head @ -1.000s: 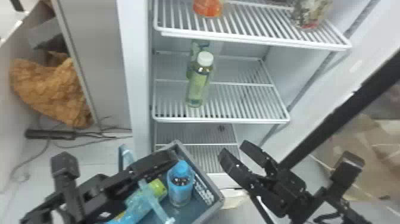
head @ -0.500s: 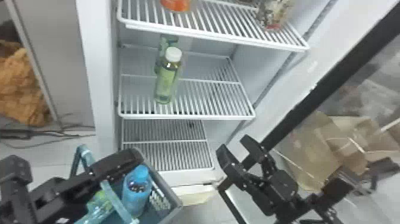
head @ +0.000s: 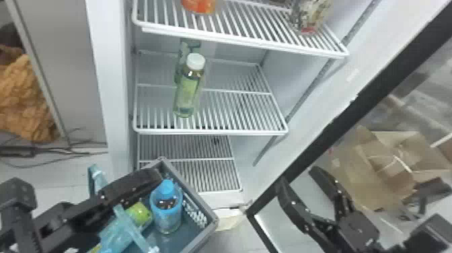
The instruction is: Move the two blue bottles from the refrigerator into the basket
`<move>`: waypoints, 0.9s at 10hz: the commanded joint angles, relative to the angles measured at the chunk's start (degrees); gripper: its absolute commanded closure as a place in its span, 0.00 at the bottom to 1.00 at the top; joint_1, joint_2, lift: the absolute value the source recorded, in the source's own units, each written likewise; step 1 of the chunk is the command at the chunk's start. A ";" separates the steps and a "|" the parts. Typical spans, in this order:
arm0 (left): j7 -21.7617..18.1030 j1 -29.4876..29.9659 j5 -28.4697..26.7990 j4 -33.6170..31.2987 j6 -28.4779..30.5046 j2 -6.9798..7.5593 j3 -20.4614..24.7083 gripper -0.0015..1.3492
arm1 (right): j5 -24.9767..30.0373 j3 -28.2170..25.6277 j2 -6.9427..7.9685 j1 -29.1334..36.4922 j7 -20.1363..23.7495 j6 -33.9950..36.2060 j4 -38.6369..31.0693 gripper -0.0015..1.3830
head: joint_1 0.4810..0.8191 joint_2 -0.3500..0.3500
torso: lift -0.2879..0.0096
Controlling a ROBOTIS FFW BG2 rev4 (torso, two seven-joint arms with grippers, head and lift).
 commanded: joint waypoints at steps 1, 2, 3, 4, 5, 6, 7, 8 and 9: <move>0.00 0.15 -0.05 0.00 -0.02 -0.09 0.12 0.86 | 0.65 -1.09 0.78 2.07 0.01 -0.49 -0.57 0.15 | 0.63 0.00 | 0.24; 0.00 0.15 -0.05 0.00 -0.02 -0.09 0.00 0.86 | 0.99 -1.89 1.30 3.62 0.09 -0.49 -1.83 0.15 | 0.63 0.00 | 0.24; 0.00 0.15 -0.05 0.00 -0.02 -0.09 0.12 0.86 | 2.02 -3.15 2.09 5.45 0.01 -0.49 -3.80 0.15 | 0.63 0.00 | 0.24; 0.00 0.29 -0.05 0.00 -0.02 -0.09 0.23 0.86 | 2.25 -4.29 2.88 6.57 0.01 -0.07 -4.93 0.15 | 0.63 0.00 | 0.24; 0.00 0.57 -0.05 0.00 -0.16 -0.09 0.35 0.86 | 2.14 -5.21 3.85 7.28 0.01 0.07 -5.07 0.15 | 0.63 0.00 | 0.24; 0.00 0.71 0.07 0.00 -0.16 -0.09 0.35 0.86 | 2.25 -5.78 4.17 7.70 0.01 0.07 -5.35 0.15 | 0.63 0.00 | 0.24; -0.09 0.85 0.18 0.00 -0.44 0.00 0.35 0.86 | 2.25 -5.78 4.17 7.84 0.01 0.07 -5.07 0.15 | 0.63 0.00 | 0.24; -0.18 0.85 0.41 0.00 -0.72 0.00 0.46 0.86 | 2.25 -5.89 4.17 7.84 0.09 0.07 -4.93 0.15 | 0.63 0.00 | 0.24; -0.18 0.85 0.41 -0.14 -0.86 -0.09 0.35 0.86 | 2.14 -6.01 4.17 7.84 0.09 0.07 -4.64 0.15 | 0.63 0.00 | 0.24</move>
